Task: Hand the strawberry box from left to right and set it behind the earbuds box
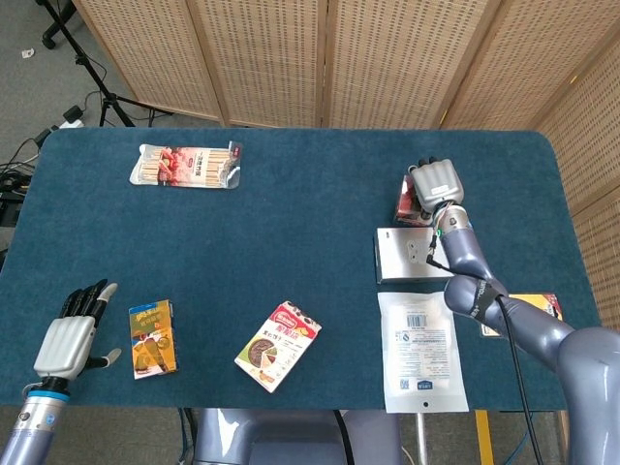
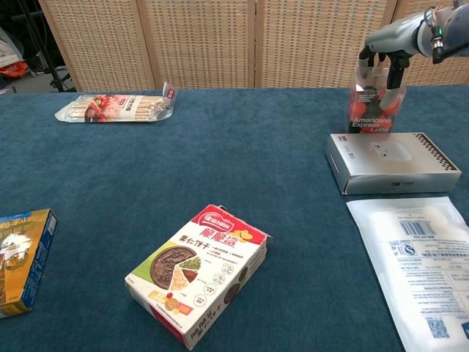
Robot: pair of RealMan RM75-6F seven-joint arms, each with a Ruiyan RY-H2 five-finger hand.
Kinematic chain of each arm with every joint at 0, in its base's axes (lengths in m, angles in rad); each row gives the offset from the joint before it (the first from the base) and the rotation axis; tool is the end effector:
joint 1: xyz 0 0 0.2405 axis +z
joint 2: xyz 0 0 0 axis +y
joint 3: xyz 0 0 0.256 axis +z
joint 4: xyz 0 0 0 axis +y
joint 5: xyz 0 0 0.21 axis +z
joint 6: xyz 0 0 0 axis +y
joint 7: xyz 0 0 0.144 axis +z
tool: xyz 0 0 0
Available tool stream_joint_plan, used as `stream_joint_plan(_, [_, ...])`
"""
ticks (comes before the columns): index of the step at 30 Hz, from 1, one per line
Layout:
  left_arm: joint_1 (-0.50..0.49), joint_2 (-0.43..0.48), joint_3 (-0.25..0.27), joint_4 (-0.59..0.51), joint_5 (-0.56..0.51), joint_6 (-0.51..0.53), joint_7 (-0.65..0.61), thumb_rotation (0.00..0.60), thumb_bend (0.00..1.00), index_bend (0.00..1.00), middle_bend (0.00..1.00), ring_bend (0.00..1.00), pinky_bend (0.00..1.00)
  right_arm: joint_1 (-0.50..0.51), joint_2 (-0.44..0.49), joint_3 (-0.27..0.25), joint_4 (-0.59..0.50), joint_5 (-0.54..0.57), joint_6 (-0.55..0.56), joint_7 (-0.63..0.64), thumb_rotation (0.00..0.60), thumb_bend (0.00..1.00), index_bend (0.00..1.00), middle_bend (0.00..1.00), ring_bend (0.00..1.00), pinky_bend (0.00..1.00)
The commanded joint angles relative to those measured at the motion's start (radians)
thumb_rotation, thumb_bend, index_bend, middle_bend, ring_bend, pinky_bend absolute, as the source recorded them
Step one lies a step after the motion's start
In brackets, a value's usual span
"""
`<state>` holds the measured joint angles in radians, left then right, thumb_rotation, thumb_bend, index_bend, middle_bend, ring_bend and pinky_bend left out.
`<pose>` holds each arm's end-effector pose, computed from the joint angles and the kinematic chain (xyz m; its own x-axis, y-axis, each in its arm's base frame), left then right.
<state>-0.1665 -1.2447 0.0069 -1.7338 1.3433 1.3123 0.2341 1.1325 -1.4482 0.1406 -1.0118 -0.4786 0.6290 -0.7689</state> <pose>-0.2873 0.1841 0.0832 0.3652 0.2440 0.8984 0.9256 0.0079 -0.3784 -0.1545 -0.4988 0.0734 0.7894 -0.2274 0.5701 -0.6070 -0.1510 0.7802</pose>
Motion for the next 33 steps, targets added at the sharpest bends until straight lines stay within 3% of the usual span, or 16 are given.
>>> stream_joint_plan(1, [0.001,0.001,0.001,-0.002,0.004,0.001,-0.001,0.6,0.18,0.0,0.0,0.0,0.0,-0.006,-0.009,-0.005,0.017,-0.025,-0.009,0.029,0.6,0.17,0.51,0.2,0.18,0.37])
stream_joint_plan(7, [0.001,0.001,0.0,0.0,0.001,-0.001,-0.003,0.6,0.18,0.0,0.0,0.0,0.0,-0.014,-0.033,-0.017,0.063,-0.057,-0.036,0.069,0.6,0.15,0.48,0.15,0.13,0.3])
stream_joint_plan(11, [0.001,0.001,0.0,0.0,0.0,-0.005,-0.003,0.6,0.18,0.0,0.0,0.0,0.0,-0.017,-0.048,-0.027,0.096,-0.06,-0.058,0.085,0.6,0.12,0.35,0.03,0.01,0.2])
stream_joint_plan(19, [-0.001,-0.001,0.0,0.0,-0.003,-0.012,-0.004,0.6,0.18,0.0,0.0,0.0,0.0,-0.02,-0.07,-0.038,0.137,-0.072,-0.054,0.099,0.6,0.05,0.11,0.0,0.0,0.05])
stream_joint_plan(30, [-0.001,0.003,-0.001,-0.001,-0.004,-0.014,-0.01,0.6,0.18,0.0,0.0,0.0,0.0,-0.023,-0.068,-0.044,0.133,-0.064,-0.014,0.067,0.6,0.05,0.08,0.0,0.0,0.01])
stream_joint_plan(33, [-0.001,0.004,-0.003,0.001,-0.006,-0.014,-0.013,0.6,0.18,0.0,0.0,0.0,0.0,-0.011,-0.048,-0.059,0.104,-0.029,0.038,-0.013,0.6,0.07,0.08,0.0,0.0,0.0])
